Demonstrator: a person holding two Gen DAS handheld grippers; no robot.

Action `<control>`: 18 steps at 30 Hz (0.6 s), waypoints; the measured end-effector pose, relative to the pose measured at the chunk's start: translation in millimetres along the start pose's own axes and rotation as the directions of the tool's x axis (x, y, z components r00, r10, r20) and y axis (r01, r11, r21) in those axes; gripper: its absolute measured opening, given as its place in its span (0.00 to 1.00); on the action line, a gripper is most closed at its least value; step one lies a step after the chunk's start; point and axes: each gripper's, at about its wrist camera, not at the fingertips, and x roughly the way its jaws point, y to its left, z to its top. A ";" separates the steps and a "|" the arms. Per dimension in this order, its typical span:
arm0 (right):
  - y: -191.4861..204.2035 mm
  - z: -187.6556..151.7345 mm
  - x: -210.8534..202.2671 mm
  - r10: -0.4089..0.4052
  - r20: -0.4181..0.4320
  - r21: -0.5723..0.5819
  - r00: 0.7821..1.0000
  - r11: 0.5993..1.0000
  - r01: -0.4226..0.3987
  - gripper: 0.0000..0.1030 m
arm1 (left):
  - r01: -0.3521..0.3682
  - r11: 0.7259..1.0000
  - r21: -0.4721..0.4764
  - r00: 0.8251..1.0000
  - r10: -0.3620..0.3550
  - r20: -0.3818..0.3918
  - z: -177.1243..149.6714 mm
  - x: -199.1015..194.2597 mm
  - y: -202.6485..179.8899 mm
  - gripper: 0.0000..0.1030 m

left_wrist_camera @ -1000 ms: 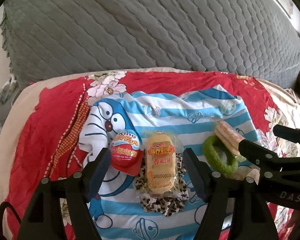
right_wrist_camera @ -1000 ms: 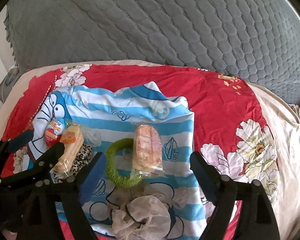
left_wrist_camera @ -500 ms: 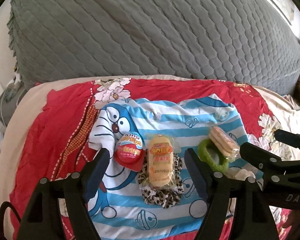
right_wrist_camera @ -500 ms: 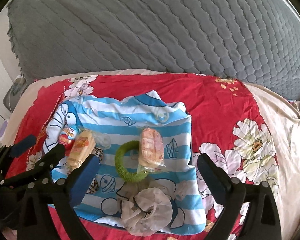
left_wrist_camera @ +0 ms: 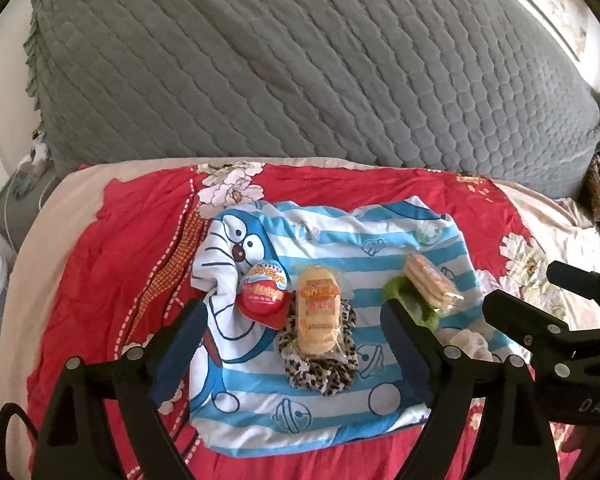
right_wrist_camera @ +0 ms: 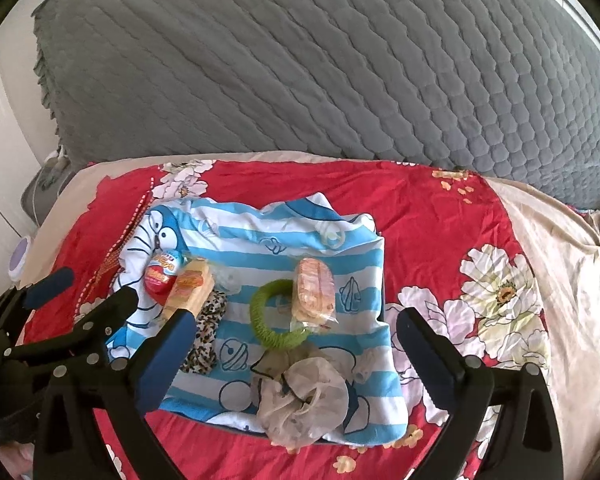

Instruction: Organize objects

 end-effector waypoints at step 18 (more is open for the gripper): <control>15.5 -28.3 -49.3 0.038 0.052 -0.029 0.998 0.999 -0.036 0.98 | -0.017 0.999 0.030 1.000 0.017 0.004 -31.4 -43.0 2.9 0.99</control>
